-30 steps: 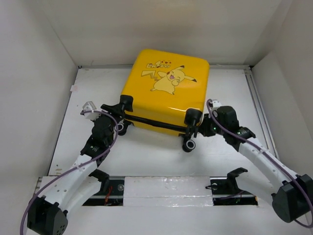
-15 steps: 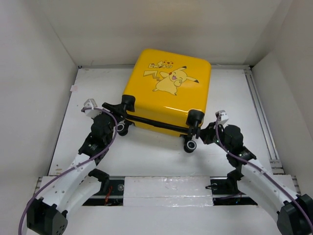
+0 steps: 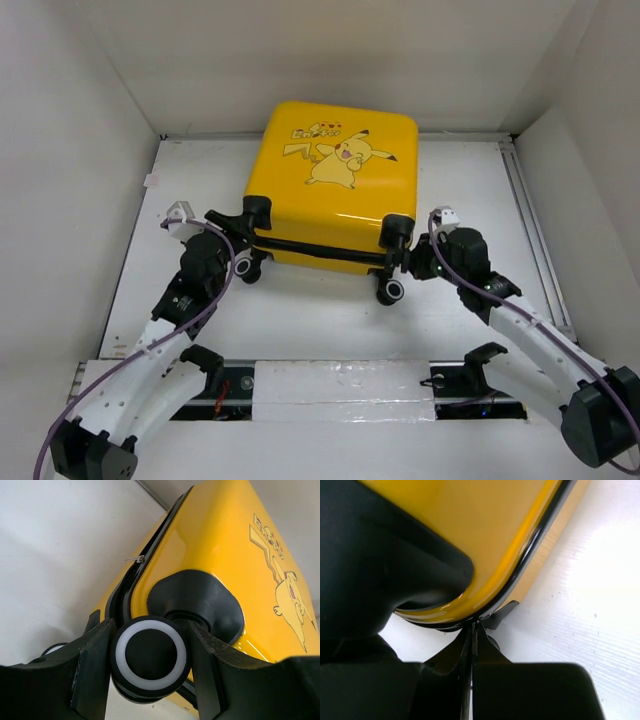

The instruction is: Pack the luggage

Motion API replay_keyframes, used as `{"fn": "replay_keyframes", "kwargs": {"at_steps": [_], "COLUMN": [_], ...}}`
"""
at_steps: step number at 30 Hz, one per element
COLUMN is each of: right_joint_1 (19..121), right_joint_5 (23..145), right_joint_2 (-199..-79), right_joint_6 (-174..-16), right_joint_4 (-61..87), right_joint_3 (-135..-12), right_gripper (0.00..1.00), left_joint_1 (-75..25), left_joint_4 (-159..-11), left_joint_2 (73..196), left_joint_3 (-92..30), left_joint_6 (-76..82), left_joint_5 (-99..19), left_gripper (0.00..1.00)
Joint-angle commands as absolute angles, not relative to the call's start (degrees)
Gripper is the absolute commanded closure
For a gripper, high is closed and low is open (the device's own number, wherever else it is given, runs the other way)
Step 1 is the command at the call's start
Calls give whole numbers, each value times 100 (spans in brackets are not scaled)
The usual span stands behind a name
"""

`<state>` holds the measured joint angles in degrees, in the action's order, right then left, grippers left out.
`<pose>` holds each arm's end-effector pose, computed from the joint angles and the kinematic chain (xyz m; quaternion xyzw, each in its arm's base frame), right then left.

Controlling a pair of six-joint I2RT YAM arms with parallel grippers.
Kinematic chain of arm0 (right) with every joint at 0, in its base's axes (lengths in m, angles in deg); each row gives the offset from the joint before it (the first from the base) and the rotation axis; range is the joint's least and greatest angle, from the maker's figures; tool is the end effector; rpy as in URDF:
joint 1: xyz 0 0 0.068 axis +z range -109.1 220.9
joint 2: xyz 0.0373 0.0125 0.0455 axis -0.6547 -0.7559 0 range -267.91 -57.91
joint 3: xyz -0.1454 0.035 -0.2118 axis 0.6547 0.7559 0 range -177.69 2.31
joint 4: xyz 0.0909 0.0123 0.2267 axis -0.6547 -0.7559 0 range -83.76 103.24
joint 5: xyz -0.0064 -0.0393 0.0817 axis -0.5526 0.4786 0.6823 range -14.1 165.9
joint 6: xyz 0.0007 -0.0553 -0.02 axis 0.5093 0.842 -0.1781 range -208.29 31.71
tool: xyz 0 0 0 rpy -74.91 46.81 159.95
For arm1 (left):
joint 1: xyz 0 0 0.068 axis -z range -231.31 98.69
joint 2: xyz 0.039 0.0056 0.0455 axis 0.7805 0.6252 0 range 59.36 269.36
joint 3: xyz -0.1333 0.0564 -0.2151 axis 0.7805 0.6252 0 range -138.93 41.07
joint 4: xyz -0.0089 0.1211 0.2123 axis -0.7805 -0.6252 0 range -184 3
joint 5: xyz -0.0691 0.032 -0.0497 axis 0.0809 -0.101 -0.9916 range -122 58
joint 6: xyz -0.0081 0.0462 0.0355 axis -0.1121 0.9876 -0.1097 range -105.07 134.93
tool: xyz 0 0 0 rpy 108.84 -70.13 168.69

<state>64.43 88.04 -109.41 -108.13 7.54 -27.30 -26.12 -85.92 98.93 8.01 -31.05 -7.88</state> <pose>0.1795 0.0881 0.2266 -0.0821 0.8484 0.2744 0.4453 0.1630 -0.0575 0.2958 -0.2688 0.6862 -0.2572 0.6251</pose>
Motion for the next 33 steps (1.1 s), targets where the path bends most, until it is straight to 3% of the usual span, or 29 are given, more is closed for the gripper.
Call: {"fn": "replay_keyframes", "kwargs": {"at_steps": [1,4,7,8,9,10,11,13,16,20,24,28,32,33], "right_joint_1": [6778,6885,6885,6885,6885,6885,6885,6885,6937,6937,6937,6937,6937,6937], "right_joint_5": [10270,10218,10165,10165,10165,10165,10217,10218,10165,10095,9911,9400,9680,9795], "right_joint_2": [-10644,-10317,-10510,-10580,-10685,-10747,-10800,-10880,-11011,-11135,-11056,-10897,-11152,-11265], "right_joint_6": [-11166,-11483,-11405,-11404,-11404,-11343,-11343,-11229,-11158,-11158,-11106,-11053,-10886,-10886], "right_joint_4": [2852,3554,3504,3503,3503,3564,3565,3565,3503,3503,3197,2985,2862,2862], "right_joint_3": [-2956,-1805,-1624,-1624,-1624,-1702,-1825,-1940,-2107,-2178,-2239,-2239,-2441,-2441], "right_gripper": [100,100,100,100,100,100,100,100,100,100,100,100,84,74], "left_joint_1": [-2248,-2248,-2248,-2248,-2248,-2248,-2248,-2248,-2248,-2248,-2248,-2056,-599,-300], "left_joint_4": [-7231,-7406,-7697,-7977,-8058,-8059,-8233,-8095,-7689,-7637,-7285,-6556,-6555,-6616], "left_joint_2": [9321,9206,9416,9478,9539,9540,9540,9340,9267,10292,10952,11657,12377,12466], "left_joint_3": [485,890,890,821,750,628,540,381,118,-891,-1200,-1492,-1729,-1729], "left_joint_6": [-3579,-3526,-3412,-3412,-3359,-3289,-3236,-3008,-2456,-2103,-1910,-1514,-655,-565], "left_joint_5": [-1724,-1382,-1004,-872,-792,-687,-617,-668,-958,-1494,-1013,-2214,-1768,-1706], "left_gripper": [100,100,97,83,42,23,12,0,0,0,0,2,12,12]}}
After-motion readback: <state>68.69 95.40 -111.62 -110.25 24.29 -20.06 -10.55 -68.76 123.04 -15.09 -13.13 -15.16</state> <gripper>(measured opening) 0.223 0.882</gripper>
